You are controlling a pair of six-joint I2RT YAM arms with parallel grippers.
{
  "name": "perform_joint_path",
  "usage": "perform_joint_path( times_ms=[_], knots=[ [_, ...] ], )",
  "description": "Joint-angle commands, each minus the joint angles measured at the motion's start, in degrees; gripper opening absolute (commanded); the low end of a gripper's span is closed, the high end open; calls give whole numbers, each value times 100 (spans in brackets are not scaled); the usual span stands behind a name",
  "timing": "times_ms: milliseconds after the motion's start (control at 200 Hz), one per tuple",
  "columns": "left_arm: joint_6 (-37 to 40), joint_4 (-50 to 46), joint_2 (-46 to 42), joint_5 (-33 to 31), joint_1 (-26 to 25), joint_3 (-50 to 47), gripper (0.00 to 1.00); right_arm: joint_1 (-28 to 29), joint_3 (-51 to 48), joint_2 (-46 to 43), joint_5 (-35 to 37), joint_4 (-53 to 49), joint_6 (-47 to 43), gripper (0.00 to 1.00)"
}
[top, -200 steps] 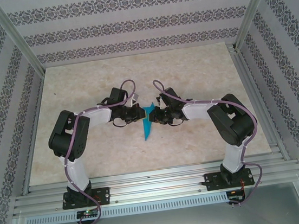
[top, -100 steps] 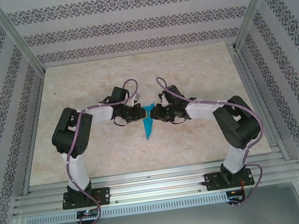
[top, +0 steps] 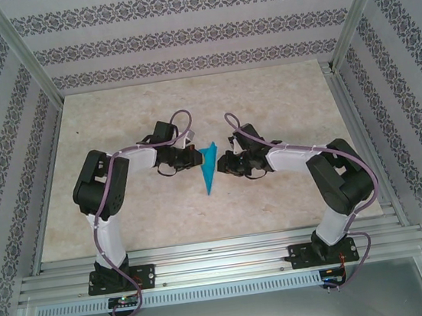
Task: Fold a paper plane with a square sheet of paper (fold left side to right side)
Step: Fold the wing for the fifth time at the center of the table.
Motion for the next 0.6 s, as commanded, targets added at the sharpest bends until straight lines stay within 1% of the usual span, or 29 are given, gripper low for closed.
perform_joint_path(
  times_ms=[0, 195, 400, 594],
  knots=[
    [317, -104, 159, 163, 80, 201, 2, -93, 51, -44, 124, 14, -141, 23],
    [435, -128, 305, 184, 101, 273, 3, -102, 67, -41, 116, -29, -170, 22],
    [392, -70, 450, 198, 102, 301, 3, -71, 45, -50, 47, -5, -159, 21],
    [378, -51, 504, 159, 101, 285, 3, 143, 45, -86, -295, 437, 119, 17]
  ],
)
